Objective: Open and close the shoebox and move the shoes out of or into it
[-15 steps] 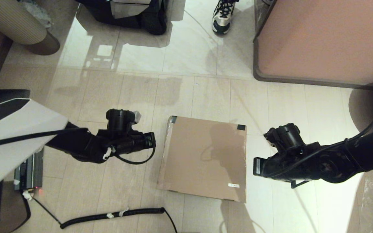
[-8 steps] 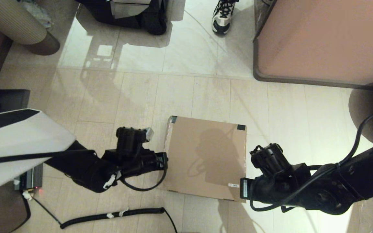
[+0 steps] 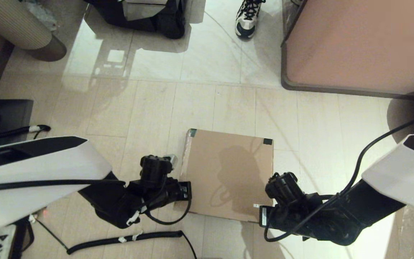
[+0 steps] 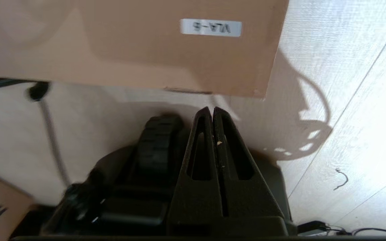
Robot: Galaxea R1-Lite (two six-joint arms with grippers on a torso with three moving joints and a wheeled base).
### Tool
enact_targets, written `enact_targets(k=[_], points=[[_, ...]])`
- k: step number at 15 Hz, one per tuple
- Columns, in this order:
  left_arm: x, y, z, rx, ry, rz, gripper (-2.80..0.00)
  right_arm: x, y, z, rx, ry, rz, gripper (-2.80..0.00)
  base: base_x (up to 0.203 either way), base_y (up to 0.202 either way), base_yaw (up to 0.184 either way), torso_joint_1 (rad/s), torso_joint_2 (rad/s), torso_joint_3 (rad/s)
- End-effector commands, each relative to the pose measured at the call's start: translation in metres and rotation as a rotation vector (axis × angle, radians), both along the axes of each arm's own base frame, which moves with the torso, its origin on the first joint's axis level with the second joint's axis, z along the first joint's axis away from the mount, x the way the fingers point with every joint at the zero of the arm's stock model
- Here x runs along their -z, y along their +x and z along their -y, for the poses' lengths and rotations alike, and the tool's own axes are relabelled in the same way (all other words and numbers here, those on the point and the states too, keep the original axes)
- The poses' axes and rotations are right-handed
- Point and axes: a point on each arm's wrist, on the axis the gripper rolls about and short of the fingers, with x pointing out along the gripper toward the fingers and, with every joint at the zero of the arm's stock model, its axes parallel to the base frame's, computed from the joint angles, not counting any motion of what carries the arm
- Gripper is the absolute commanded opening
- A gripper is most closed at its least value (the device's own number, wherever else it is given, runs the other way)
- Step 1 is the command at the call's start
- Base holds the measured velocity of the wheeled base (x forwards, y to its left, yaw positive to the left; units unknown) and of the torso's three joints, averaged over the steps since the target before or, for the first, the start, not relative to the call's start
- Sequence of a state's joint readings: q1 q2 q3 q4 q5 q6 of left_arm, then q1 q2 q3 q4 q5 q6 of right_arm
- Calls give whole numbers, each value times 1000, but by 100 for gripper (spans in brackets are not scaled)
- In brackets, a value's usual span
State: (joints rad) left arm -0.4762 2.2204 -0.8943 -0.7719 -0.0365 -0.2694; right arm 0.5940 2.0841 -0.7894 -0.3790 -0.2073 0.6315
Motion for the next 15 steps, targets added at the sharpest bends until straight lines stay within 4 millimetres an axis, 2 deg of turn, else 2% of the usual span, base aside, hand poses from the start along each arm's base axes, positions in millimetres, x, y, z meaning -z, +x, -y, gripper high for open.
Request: enact_targets(k=[1, 8, 15], points=[[10, 1, 0, -2, 10, -19, -280, 25, 2, -2, 5, -40, -51, -280, 0, 0, 0, 0, 0, 0], [6, 5, 1, -3, 0, -1, -280, 52, 19, -12, 24, -77, -70, -280, 0, 0, 0, 0, 0, 0], [-10, 3, 0, -9, -14, 33, -280, 60, 26, -14, 88, -155, -23, -280, 0, 0, 0, 0, 0, 0]])
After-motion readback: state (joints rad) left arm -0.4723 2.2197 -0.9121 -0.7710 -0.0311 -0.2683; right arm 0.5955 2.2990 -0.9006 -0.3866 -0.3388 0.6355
